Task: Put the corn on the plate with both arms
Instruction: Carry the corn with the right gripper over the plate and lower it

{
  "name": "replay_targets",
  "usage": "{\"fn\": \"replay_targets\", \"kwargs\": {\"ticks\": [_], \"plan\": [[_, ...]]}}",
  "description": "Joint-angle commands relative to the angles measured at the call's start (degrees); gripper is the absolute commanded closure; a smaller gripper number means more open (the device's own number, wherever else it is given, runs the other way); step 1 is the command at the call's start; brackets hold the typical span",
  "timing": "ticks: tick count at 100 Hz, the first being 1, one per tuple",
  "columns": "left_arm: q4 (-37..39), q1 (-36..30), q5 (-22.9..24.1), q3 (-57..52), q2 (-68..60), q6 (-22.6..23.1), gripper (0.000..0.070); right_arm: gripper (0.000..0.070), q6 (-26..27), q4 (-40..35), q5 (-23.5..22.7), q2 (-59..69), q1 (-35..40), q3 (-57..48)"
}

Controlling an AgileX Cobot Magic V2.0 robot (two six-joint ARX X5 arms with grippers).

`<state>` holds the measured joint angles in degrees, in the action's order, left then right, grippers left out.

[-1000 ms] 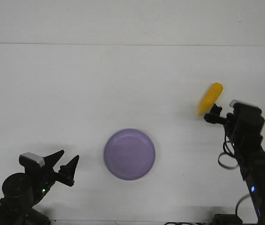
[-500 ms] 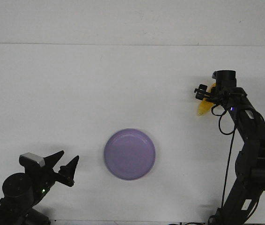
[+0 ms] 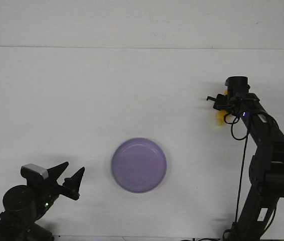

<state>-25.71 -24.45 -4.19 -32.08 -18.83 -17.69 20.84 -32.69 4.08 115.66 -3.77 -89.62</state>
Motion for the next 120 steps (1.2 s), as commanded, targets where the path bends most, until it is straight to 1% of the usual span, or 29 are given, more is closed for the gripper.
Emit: {"fn": "replay_targets", "kwargs": {"ticks": [1, 12, 22, 39, 54, 70, 82, 98, 109, 120], "plan": [[0.5, -0.2, 0.3, -0.6, -0.2, 0.3, 0.0277, 0.0555, -0.2, -0.7, -0.1, -0.4, -0.1, -1.9], [0.5, -0.2, 0.3, -0.6, -0.2, 0.3, 0.0277, 0.0555, -3.3, -2.2, -1.5, -4.7, -0.1, -1.9], [0.5, -0.2, 0.3, -0.6, -0.2, 0.3, 0.0277, 0.0555, -6.1, -4.3, -4.1, -10.8, 0.7, -1.9], [0.5, -0.2, 0.3, -0.6, -0.2, 0.3, 0.0277, 0.0555, -6.9, -7.3, -6.2, -23.5, 5.1, -0.1], [0.5, -0.2, 0.3, -0.6, -0.2, 0.3, 0.0277, 0.0555, -8.0, -7.5, -7.0, -35.0, 13.9, 6.6], [0.5, -0.2, 0.3, -0.6, -0.2, 0.3, 0.0277, 0.0555, -7.1, -4.1, -7.0, -43.2, 28.4, 17.2], [0.5, -0.2, 0.3, -0.6, -0.2, 0.3, 0.0277, 0.0555, -3.9, -0.8, -6.3, -44.0, 40.2, 24.1], [0.5, -0.2, 0.3, -0.6, -0.2, 0.3, 0.0277, 0.0555, -0.5, 6.3, -2.5, -40.4, 52.1, 30.9], [0.5, -0.2, 0.2, -0.6, -0.2, 0.3, 0.0277, 0.0555, 0.0, 8.0, 0.8, -35.9, 56.0, 31.7], [0.5, -0.2, 0.2, -0.6, -0.2, 0.3, 0.0277, 0.0555, -0.1, 10.1, 1.2, -31.3, 57.3, 31.7]]}}
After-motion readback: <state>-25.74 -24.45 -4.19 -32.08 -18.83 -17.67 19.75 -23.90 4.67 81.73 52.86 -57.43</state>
